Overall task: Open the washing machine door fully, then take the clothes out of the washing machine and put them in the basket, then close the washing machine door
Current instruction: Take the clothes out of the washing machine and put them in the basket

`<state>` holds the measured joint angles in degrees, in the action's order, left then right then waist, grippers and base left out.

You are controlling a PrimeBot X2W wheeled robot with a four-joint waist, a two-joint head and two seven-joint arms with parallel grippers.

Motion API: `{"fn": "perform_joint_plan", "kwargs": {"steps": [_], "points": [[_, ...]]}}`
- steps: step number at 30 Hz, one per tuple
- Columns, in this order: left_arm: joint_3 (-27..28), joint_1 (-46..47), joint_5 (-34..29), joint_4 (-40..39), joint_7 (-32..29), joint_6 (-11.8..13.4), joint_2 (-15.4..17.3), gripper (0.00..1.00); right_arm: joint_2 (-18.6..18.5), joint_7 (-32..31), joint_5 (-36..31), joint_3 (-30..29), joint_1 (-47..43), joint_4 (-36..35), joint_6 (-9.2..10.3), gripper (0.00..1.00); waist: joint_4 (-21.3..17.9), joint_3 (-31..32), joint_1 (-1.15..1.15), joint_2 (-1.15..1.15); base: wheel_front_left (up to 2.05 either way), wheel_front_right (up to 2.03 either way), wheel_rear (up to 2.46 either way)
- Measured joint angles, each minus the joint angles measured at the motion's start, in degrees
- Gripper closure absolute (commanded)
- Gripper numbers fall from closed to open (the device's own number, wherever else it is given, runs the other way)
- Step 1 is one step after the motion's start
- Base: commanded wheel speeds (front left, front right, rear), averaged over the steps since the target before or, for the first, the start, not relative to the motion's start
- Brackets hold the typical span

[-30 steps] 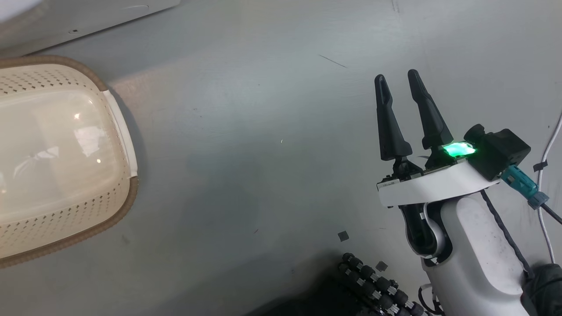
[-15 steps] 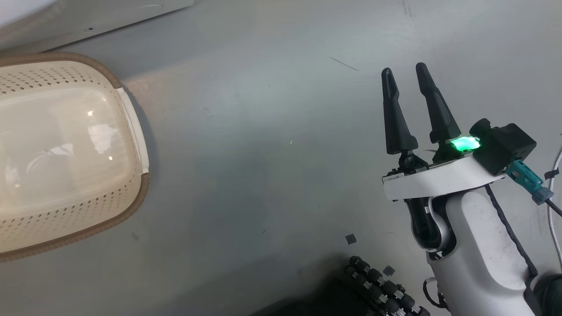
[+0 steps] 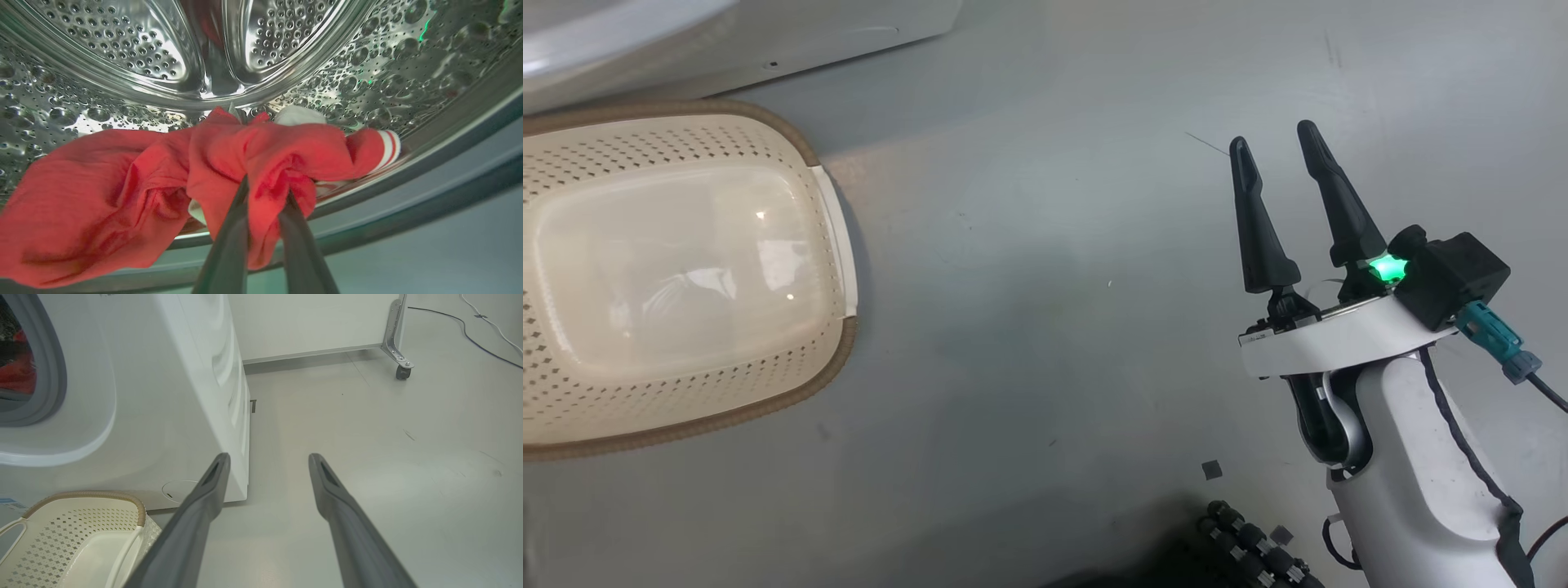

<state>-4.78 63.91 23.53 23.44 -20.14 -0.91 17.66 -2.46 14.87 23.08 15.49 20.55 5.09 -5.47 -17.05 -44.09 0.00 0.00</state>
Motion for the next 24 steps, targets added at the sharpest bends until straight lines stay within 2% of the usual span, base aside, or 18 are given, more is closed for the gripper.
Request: {"fn": "perform_joint_plan", "kwargs": {"steps": [8,24], "points": [[-1.0,-5.4,0.0,-2.4,7.6,-0.9,-3.2,1.0,-0.3,0.0,-3.8,-1.9,-1.2,0.9,-0.01,0.0,3.0,2.8,0.0,0.0,0.0,0.0,0.0],[-2.1,-16.6,-0.6,-7.1,20.2,-0.4,-7.6,1.0,-2.6,0.0,-6.8,-5.5,-6.0,2.3,0.01,0.0,8.6,9.8,0.0,0.0,0.0,0.0,0.0]]}}
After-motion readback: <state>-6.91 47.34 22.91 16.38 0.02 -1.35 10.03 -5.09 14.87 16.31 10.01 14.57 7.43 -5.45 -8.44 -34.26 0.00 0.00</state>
